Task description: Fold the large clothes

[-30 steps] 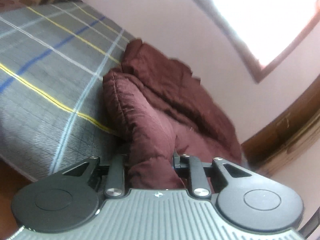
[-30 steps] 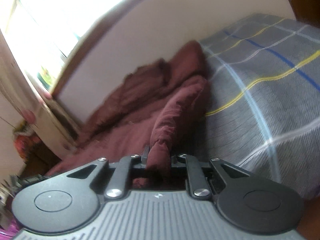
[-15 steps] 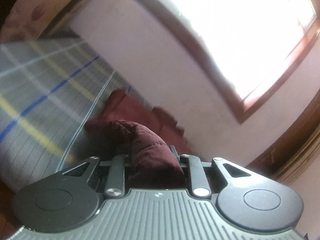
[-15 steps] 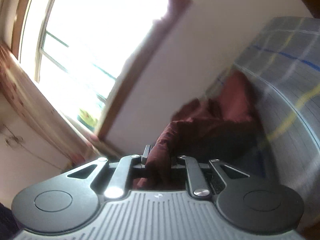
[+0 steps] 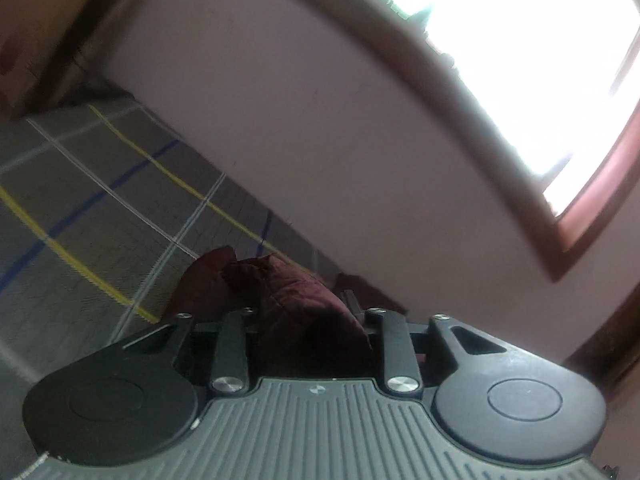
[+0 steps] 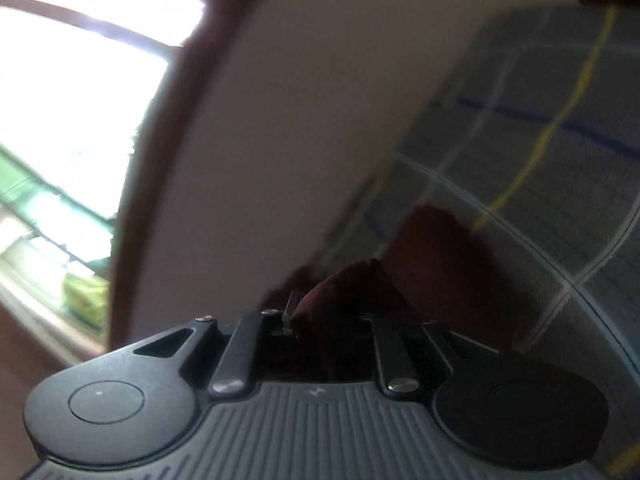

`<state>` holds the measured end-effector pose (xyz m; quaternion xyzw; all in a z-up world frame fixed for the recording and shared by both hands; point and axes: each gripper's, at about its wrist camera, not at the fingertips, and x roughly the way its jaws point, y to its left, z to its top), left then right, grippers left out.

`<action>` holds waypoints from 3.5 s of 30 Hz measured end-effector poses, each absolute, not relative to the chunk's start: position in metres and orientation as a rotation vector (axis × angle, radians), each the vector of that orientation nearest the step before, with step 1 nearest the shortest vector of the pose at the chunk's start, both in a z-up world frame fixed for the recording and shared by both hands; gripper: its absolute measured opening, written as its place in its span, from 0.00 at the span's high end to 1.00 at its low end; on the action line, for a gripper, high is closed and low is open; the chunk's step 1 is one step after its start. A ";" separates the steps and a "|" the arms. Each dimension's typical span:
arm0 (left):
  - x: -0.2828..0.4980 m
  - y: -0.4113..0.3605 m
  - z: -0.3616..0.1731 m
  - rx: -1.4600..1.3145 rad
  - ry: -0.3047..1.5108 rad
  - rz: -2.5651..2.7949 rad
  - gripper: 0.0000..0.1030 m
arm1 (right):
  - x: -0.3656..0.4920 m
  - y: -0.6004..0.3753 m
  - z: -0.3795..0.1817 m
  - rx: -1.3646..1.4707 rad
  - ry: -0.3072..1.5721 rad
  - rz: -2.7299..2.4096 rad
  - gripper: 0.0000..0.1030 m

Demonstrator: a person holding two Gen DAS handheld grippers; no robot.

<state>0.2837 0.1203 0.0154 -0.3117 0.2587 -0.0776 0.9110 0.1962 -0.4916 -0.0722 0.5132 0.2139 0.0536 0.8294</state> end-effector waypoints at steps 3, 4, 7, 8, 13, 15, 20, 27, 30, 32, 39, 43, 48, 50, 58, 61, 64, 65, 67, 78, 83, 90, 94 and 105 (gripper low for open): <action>0.303 0.116 0.001 -0.636 0.560 -0.145 0.54 | 0.212 -0.494 -0.094 1.111 0.460 0.089 0.81; 0.305 0.117 -0.001 -0.629 0.562 -0.147 0.50 | 0.214 -0.494 -0.097 1.120 0.444 0.085 0.77; 0.296 0.116 0.002 -0.596 0.512 -0.162 0.22 | 0.203 -0.491 -0.089 1.108 0.373 0.096 0.46; 0.290 0.117 0.006 -0.580 0.477 -0.166 0.05 | 0.194 -0.491 -0.083 1.091 0.332 0.101 0.33; 0.265 0.109 0.029 -0.451 0.382 -0.181 0.00 | 0.161 -0.475 -0.030 0.871 0.233 0.124 0.13; 0.259 0.094 0.034 -0.403 0.370 -0.231 0.05 | 0.161 -0.442 -0.009 0.648 0.286 0.163 0.44; 0.266 0.017 0.039 -0.142 0.462 -0.387 0.53 | 0.193 -0.333 0.005 0.165 0.446 0.231 0.85; 0.337 -0.031 0.029 0.061 0.500 -0.425 0.52 | 0.271 -0.305 0.005 -0.029 0.486 0.204 0.89; 0.371 -0.027 0.008 0.089 0.566 -0.367 0.52 | 0.300 -0.308 -0.014 -0.074 0.526 0.202 0.89; 0.389 -0.018 -0.017 0.101 0.629 -0.303 0.52 | 0.311 -0.306 -0.041 -0.081 0.566 0.192 0.89; 0.406 0.013 -0.066 -0.093 0.668 -0.283 0.48 | 0.341 -0.312 -0.088 0.046 0.649 0.187 0.90; 0.406 0.024 -0.074 -0.140 0.666 -0.293 0.49 | 0.356 -0.330 -0.098 0.123 0.674 0.177 0.93; 0.404 0.030 -0.069 -0.178 0.677 -0.292 0.51 | 0.361 -0.351 -0.101 0.186 0.698 0.168 0.93; 0.405 0.032 -0.067 -0.197 0.665 -0.277 0.54 | 0.360 -0.363 -0.101 0.213 0.696 0.168 0.94; 0.401 0.041 -0.066 -0.188 0.635 -0.173 0.69 | 0.357 -0.378 -0.099 0.110 0.704 0.089 0.93; 0.401 0.044 -0.063 -0.139 0.633 -0.145 0.73 | 0.354 -0.383 -0.097 0.086 0.701 0.077 0.93; 0.401 0.044 -0.061 -0.060 0.638 -0.139 0.73 | 0.349 -0.387 -0.094 0.054 0.706 0.074 0.93; 0.401 0.043 -0.060 -0.025 0.636 -0.130 0.72 | 0.348 -0.392 -0.094 0.063 0.710 0.082 0.93; 0.402 0.047 -0.060 0.003 0.641 -0.121 0.70 | 0.348 -0.403 -0.093 0.091 0.722 0.057 0.92; 0.408 0.054 -0.066 -0.017 0.661 -0.112 0.64 | 0.329 -0.397 -0.095 0.044 0.656 -0.004 0.90; 0.412 0.053 -0.069 -0.017 0.684 -0.103 0.61 | 0.338 -0.388 -0.099 -0.028 0.673 -0.036 0.89; 0.414 0.055 -0.071 -0.018 0.698 -0.106 0.60 | 0.343 -0.382 -0.102 -0.093 0.677 -0.070 0.88; 0.415 0.055 -0.072 -0.015 0.703 -0.108 0.59 | 0.344 -0.382 -0.102 -0.100 0.675 -0.081 0.86; 0.415 0.056 -0.072 -0.019 0.703 -0.112 0.59 | 0.344 -0.389 -0.099 -0.080 0.674 -0.153 0.54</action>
